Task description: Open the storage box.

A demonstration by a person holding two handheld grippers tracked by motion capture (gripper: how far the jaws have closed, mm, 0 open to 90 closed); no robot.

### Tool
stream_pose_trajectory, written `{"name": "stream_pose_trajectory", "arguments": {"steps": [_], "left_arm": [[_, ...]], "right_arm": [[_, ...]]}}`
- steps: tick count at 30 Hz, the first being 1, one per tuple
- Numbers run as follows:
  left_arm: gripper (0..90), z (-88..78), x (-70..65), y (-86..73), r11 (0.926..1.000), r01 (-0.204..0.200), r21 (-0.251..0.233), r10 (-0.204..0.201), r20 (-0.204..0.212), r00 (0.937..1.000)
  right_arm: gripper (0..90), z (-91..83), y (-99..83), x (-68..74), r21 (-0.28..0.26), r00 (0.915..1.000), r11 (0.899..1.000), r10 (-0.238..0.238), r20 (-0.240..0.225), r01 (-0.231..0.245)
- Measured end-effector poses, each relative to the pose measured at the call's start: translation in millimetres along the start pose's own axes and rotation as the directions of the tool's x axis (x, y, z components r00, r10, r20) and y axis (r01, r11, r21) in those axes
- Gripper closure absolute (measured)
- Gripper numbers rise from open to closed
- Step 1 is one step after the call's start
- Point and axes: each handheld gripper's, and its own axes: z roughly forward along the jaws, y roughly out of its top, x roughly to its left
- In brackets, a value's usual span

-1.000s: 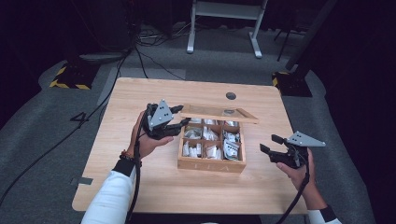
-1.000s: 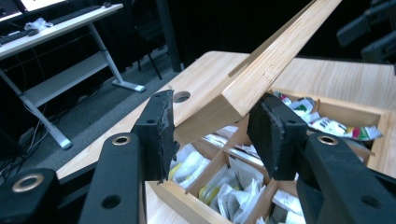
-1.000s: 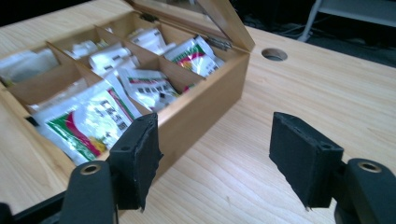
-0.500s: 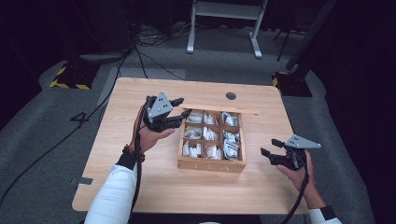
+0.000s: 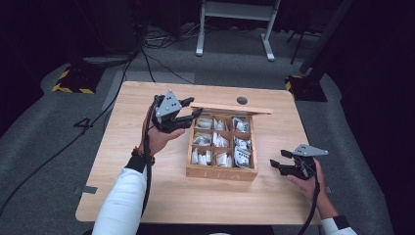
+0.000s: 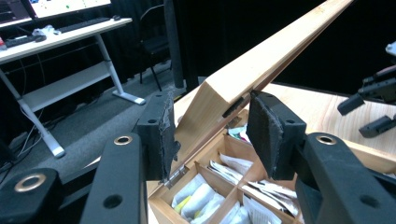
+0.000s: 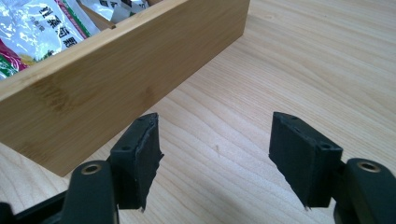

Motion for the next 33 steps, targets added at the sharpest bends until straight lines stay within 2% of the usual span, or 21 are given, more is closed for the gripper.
{"name": "stream_pose_trajectory", "arguments": {"steps": [6, 10, 11, 12, 16, 25, 31, 33], "left_arm": [[52.4, 5.6, 7.9, 3.5, 0.9992, 0.034, -0.02, -0.033, 0.005, 0.9994], [52.5, 11.4, 12.9, 6.2, 0.9994, 0.034, -0.01, -0.034, -0.005, 0.9994], [56.0, 14.2, 13.7, 6.3, 0.9995, 0.031, 0.003, -0.031, -0.015, 0.9994], [55.7, 16.5, 14.8, 5.9, 0.9996, 0.027, 0.006, -0.027, 0.007, 0.9996], [54.3, 22.5, 16.4, 7.4, 0.9995, 0.032, 0.002, -0.032, -0.008, 0.9995], [55.5, 29.1, 27.2, 10.9, 0.997, 0.074, -0.022, -0.074, -0.017, 0.9971], [58.1, 36.9, 41.0, 8.7, 0.9938, 0.11, -0.019, -0.11, -0.028, 0.9935], [58.4, 38.4, 42.1, 9.4, 0.9939, 0.109, -0.016, -0.109, -0.031, 0.9935]], "right_arm": [[34.1, 2.1, -1.1, -0.5, 0.009, 0.9999, 1.0, 0.004, 0.011, -0.004], [34.2, 4.0, -2.3, -0.5, 0.016, 0.9999, 1.0, 0.008, 0.014, -0.008], [34.2, 4.3, -2.4, -0.6, 0.018, 0.9999, 1.0, 0.006, 0.013, -0.006], [34.2, 4.3, -2.5, -0.4, 0.019, 0.9999, 1.0, 0.007, 0.013, -0.008], [34.4, 4.6, -2.9, -0.7, 0.021, 0.9999, 1.0, 0.009, 0.012, -0.009], [34.4, 7.8, -4.6, 0.2, 0.039, 1.0, 0.999, 0.006, 0.004, -0.006], [34.4, 9.7, -5.2, 1.1, 0.047, 1.0, 0.999, 0.0, 0.0, 0.0], [34.4, 10.0, -5.4, 1.3, 0.048, 1.0, 0.999, 0.001, -0.001, -0.001]]}}
